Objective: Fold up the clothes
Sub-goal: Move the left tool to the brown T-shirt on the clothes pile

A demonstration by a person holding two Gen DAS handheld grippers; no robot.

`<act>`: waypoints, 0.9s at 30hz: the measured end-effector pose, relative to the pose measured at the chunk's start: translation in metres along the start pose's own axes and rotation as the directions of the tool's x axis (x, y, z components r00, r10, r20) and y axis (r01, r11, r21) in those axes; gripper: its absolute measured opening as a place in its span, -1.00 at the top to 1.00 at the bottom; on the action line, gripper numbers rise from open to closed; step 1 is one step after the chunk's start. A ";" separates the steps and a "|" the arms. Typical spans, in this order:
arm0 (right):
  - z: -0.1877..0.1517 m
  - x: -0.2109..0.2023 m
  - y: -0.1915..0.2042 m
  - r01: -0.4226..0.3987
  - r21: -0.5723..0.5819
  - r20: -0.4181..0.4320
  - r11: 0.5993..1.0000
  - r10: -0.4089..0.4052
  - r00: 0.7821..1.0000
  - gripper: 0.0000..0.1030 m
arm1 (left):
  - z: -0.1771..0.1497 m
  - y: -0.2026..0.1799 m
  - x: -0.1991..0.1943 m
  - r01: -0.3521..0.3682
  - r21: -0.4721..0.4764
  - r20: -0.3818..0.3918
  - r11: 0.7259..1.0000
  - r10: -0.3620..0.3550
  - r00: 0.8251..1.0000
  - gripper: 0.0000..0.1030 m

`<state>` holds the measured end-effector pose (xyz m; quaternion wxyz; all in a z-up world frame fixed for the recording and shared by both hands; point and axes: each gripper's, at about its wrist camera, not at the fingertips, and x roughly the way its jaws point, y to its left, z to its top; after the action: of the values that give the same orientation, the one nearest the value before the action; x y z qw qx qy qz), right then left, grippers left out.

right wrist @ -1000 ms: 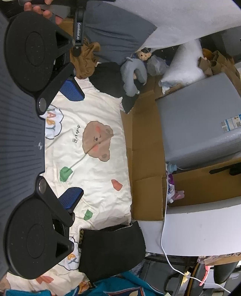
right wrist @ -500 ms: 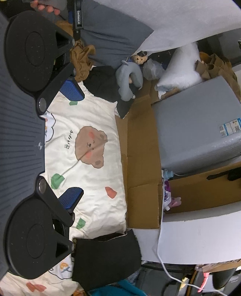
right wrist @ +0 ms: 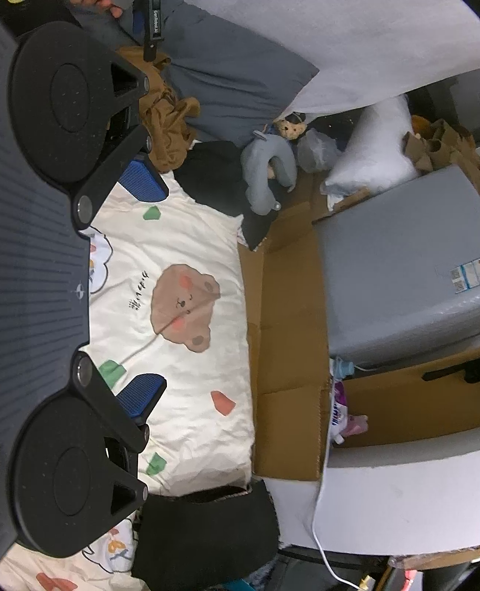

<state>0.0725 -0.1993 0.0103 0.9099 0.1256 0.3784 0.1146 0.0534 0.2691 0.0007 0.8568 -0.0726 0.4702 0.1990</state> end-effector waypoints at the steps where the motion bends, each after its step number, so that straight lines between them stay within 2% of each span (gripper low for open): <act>1: 0.000 0.002 0.000 0.004 -0.004 -0.004 1.000 -0.004 1.000 -0.98 | 0.001 0.003 0.001 -0.007 0.002 0.004 1.000 0.007 1.000 -0.97; 7: 0.002 0.015 -0.003 0.051 -0.021 0.012 0.998 -0.051 0.999 -0.98 | 0.003 0.024 0.011 -0.023 -0.044 0.013 0.999 0.024 1.000 -0.97; 13: -0.006 0.033 -0.003 0.038 0.012 0.030 0.999 -0.038 0.999 -0.97 | 0.003 0.050 0.028 -0.057 -0.075 0.031 0.996 0.060 0.998 -0.97; 27: -0.038 0.104 0.006 -0.008 0.037 -0.057 0.999 0.010 0.998 -0.95 | -0.002 0.121 0.094 -0.141 -0.153 0.066 0.978 0.152 0.986 -0.91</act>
<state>0.1163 -0.1564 -0.0828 0.8958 0.1408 0.4055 0.1155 0.0470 0.4043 -0.0712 0.8496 -0.0933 0.4246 0.2986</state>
